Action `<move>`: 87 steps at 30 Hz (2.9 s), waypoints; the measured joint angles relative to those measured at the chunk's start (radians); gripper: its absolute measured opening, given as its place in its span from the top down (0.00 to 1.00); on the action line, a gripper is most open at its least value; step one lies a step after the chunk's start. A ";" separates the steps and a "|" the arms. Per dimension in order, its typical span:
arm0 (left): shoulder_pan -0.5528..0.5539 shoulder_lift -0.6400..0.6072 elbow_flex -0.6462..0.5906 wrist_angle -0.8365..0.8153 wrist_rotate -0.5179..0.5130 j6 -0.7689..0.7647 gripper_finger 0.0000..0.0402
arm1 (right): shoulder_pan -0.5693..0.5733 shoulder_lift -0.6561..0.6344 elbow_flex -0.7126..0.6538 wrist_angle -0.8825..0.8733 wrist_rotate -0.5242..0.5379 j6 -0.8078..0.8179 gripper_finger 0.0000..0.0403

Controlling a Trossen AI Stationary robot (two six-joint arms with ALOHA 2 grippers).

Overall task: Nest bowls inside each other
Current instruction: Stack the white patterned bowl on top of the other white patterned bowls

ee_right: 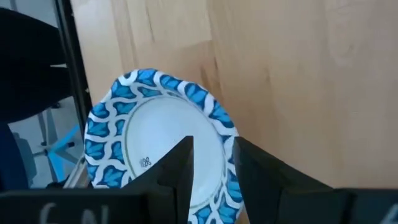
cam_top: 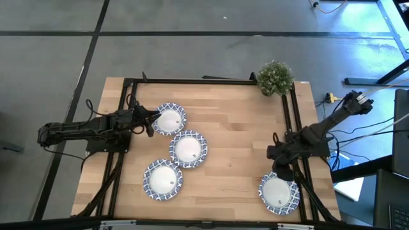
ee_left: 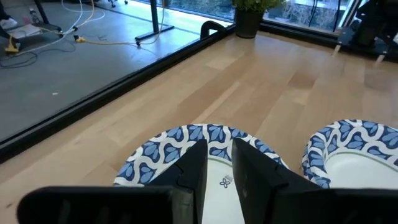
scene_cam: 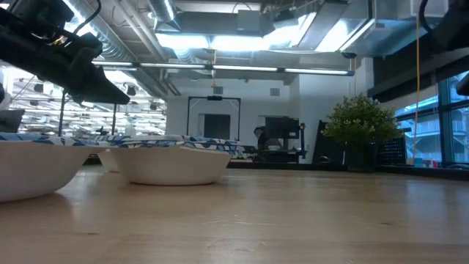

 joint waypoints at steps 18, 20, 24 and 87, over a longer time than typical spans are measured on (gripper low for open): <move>0.000 0.000 0.000 0.005 0.021 0.002 0.83 | 0.112 0.187 -0.026 0.001 0.018 -0.003 0.71; 0.000 0.000 0.000 0.005 0.021 0.002 0.83 | 0.117 0.199 -0.032 0.002 0.033 -0.003 0.71; 0.000 0.000 0.000 0.005 0.021 0.001 0.83 | 0.118 0.202 -0.046 0.029 0.037 -0.001 0.72; 0.000 0.000 0.000 0.006 0.022 0.003 0.83 | 0.118 0.296 -0.070 0.152 -0.040 -0.024 0.94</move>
